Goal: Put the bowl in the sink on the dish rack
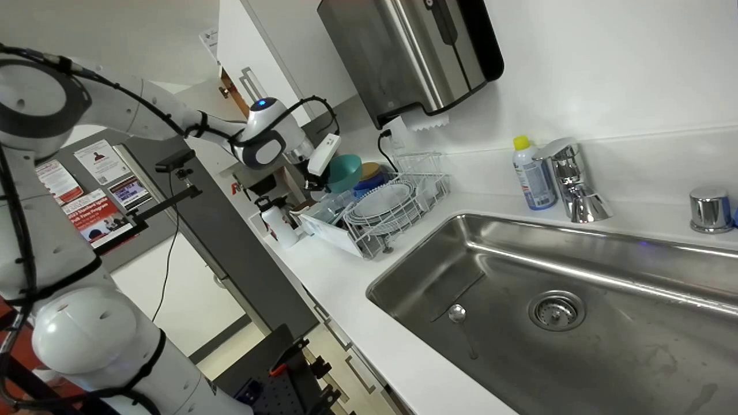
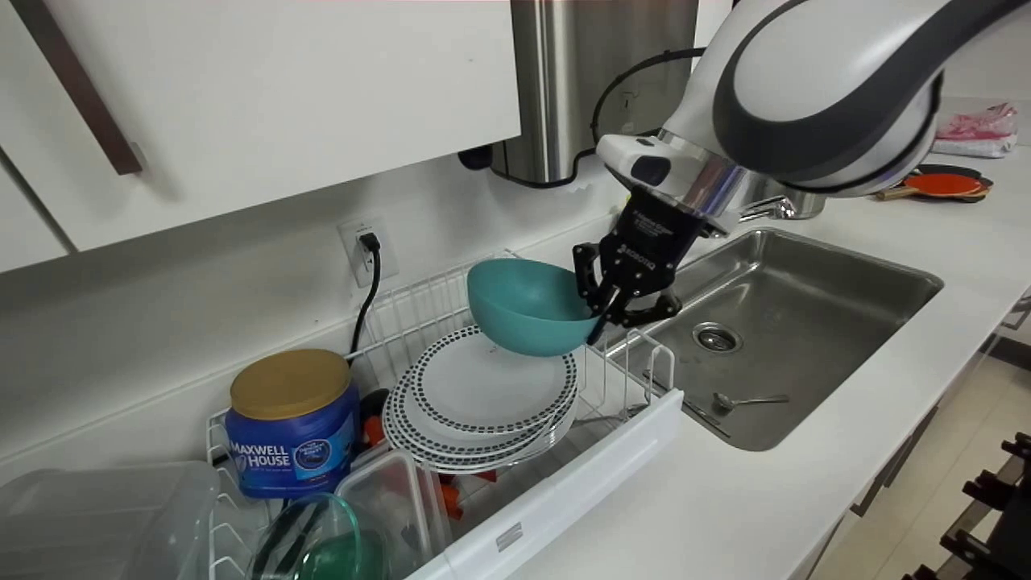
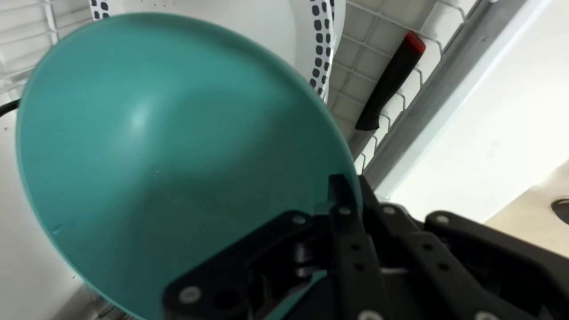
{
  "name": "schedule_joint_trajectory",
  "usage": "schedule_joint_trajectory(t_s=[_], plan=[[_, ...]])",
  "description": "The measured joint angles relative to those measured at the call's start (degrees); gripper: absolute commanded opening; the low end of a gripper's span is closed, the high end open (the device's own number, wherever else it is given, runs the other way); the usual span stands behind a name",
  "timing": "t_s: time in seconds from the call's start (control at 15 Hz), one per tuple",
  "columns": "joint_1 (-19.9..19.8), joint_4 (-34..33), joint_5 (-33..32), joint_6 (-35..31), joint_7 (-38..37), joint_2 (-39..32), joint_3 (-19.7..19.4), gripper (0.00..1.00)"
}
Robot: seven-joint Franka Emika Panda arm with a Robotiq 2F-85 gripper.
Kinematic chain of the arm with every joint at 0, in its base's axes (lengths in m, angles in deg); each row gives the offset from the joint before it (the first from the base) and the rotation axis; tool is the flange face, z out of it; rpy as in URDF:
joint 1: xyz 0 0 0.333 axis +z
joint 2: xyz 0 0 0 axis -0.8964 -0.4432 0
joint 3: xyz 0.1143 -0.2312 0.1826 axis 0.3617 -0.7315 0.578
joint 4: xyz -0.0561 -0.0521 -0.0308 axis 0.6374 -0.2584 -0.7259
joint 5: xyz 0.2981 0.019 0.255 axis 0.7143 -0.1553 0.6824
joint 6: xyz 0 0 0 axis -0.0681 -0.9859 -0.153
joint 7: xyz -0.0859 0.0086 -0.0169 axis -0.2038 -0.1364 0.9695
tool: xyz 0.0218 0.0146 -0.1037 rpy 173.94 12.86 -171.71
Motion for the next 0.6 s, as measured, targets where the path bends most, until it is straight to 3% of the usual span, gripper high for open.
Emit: schedule_joint_trajectory(t_s=[0.6], plan=[[-5.6,-13.3,-12.8,-0.7,-5.1,-16.5,5.9,0.01]])
